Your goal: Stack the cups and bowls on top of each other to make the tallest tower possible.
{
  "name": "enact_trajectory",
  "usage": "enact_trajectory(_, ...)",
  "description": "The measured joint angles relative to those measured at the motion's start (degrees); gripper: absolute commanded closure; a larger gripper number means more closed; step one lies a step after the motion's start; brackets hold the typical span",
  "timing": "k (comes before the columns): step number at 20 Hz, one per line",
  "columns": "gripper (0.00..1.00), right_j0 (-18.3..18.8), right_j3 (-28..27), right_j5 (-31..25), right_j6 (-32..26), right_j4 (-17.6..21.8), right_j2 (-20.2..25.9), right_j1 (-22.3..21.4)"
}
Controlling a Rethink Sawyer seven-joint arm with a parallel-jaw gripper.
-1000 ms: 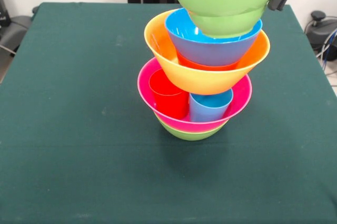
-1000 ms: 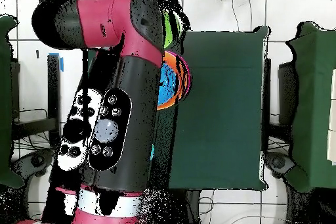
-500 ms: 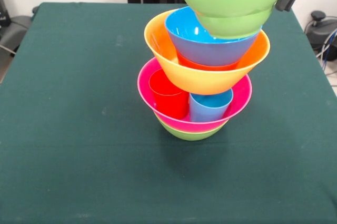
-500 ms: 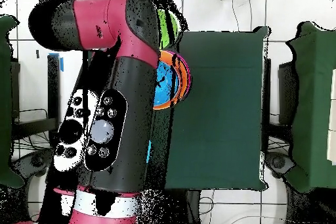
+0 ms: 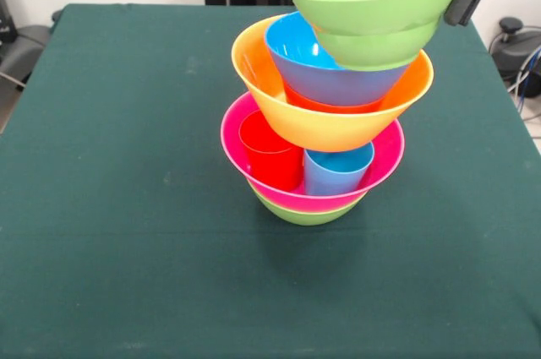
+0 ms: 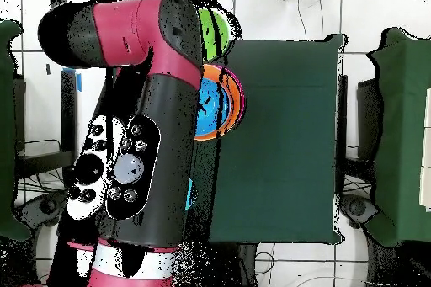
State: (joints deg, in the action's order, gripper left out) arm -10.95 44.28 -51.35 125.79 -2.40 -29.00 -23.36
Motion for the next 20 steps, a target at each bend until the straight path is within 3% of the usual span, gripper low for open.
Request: enact_trajectory(20, 1.00, 0.0, 4.1, 0.2, 0.0, 3.2, 0.0, -1.4)
